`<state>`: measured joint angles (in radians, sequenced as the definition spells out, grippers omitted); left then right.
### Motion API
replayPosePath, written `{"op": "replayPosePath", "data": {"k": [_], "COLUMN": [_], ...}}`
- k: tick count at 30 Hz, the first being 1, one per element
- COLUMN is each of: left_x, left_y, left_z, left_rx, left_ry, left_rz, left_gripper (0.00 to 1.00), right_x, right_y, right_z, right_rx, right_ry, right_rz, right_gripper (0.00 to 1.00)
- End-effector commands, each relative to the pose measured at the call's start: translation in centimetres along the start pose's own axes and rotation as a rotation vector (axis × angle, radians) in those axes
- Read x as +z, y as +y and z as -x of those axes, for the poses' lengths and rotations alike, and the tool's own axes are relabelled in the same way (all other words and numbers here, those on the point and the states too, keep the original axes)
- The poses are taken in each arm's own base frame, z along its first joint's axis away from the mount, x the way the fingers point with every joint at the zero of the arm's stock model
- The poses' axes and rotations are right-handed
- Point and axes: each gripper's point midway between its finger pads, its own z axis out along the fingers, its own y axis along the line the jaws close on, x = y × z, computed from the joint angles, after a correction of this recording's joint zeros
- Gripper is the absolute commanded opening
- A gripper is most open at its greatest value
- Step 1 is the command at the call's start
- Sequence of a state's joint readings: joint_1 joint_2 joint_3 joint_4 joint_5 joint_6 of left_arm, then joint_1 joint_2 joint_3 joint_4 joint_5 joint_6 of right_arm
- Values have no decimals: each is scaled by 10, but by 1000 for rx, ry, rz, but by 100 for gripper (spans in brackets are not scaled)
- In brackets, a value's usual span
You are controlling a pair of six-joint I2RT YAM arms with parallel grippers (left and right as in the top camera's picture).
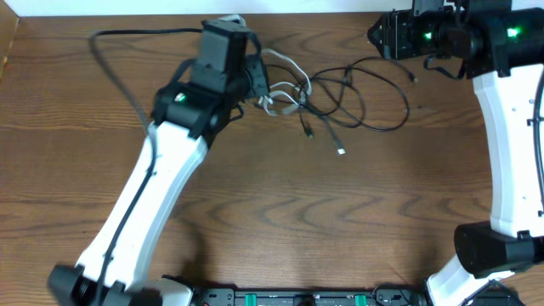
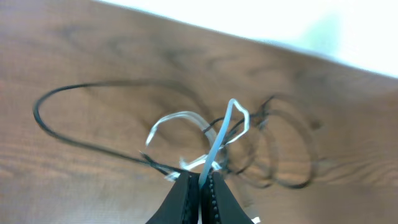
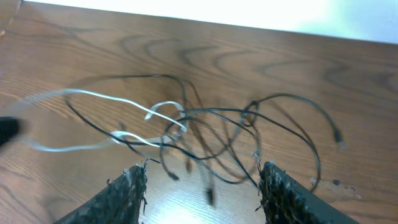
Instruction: Untangle cables
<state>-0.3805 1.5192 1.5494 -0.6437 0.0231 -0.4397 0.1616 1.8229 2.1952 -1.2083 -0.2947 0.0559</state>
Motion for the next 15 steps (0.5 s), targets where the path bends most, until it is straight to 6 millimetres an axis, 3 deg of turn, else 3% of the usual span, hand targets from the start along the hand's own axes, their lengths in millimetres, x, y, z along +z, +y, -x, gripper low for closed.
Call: {"op": "replayPosePath", "data": {"k": [1, 4, 7, 12, 15], "left_x": [-27, -52, -58, -30, -28], "left_y": [-8, -36, -48, -32, -24], "left_z": [19, 29, 18, -71, -108], "left_rx": [14, 12, -43, -162, -168], "left_ry": [-83, -118, -52, 374, 549], "left_rz": [-42, -198, -281, -218, -184], "left_gripper": [7, 7, 8, 8, 8], "right_x": [17, 28, 37, 41, 41], "right_y": [-3, 3, 7, 5, 5], "right_z": [-8, -14, -19, -24, -25], "right_rx": [-2, -31, -32, -38, -48], "right_ry": [46, 80, 108, 132, 133], "right_rz": [7, 60, 102, 101, 102], "right_gripper": [57, 59, 60, 61, 61]}}
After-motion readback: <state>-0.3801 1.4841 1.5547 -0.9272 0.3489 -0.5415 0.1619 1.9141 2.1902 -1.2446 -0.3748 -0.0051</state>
